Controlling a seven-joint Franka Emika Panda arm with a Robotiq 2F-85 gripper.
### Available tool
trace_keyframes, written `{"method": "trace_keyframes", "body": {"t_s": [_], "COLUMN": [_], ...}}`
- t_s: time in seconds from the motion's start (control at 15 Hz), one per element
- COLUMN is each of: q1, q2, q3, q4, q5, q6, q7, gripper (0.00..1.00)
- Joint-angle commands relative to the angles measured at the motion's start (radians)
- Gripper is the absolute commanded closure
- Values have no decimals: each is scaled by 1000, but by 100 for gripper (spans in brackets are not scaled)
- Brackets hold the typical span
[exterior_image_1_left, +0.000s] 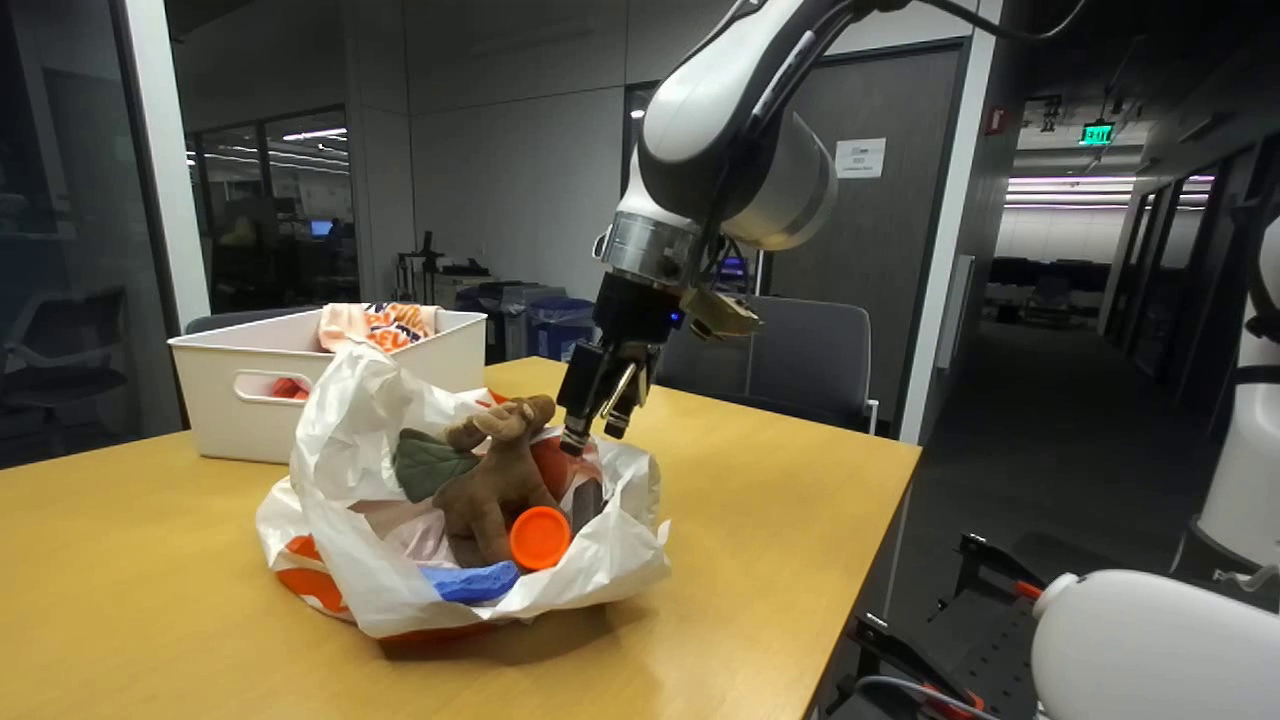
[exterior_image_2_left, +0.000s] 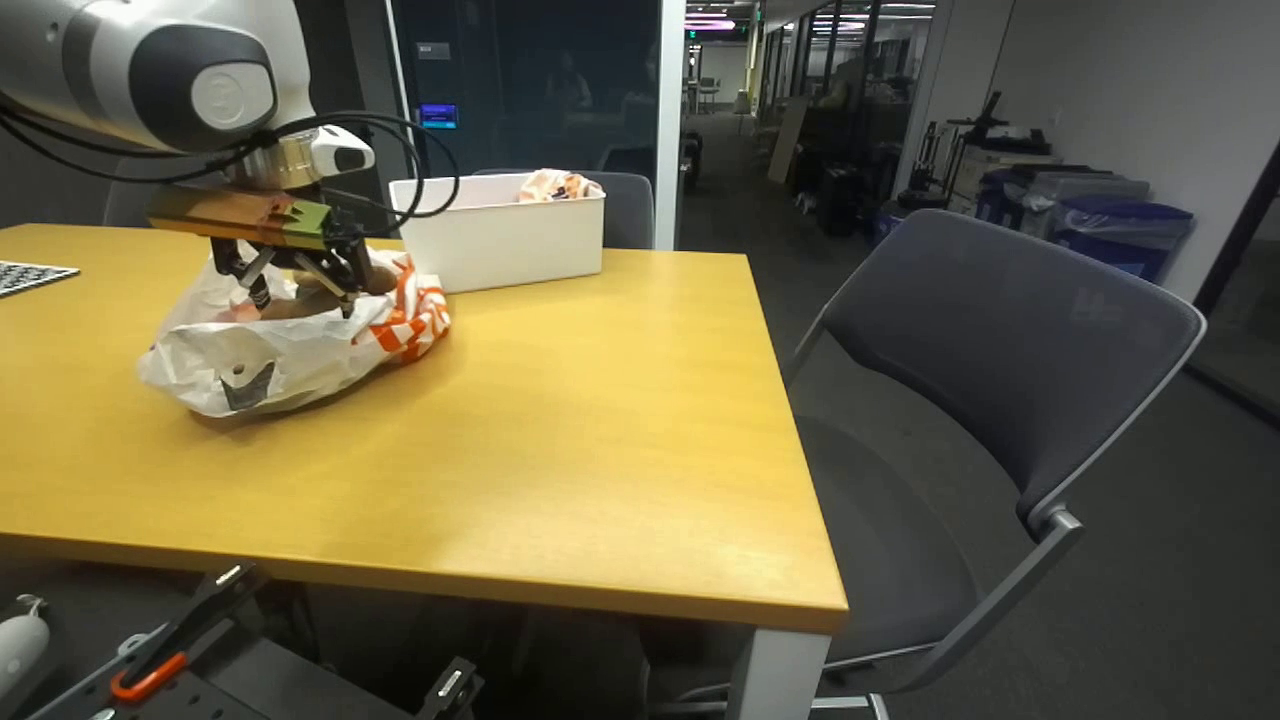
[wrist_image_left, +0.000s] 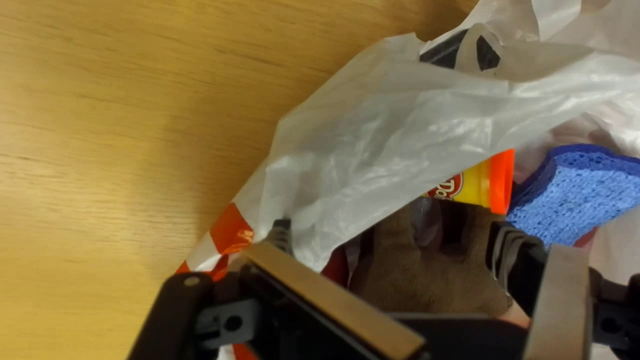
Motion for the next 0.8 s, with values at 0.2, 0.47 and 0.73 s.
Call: {"method": "trace_keyframes", "body": {"t_s": [0.2,0.47,0.73], "q1": [-32,23,69], "q2": [79,102,79], "q3": [84,38,-39], "q4": [-47,-95,-160], "q5": [-11,-54,-185], "q6": [240,389,499], "q7": [-18,-9,52], "gripper": [0,0,0]}}
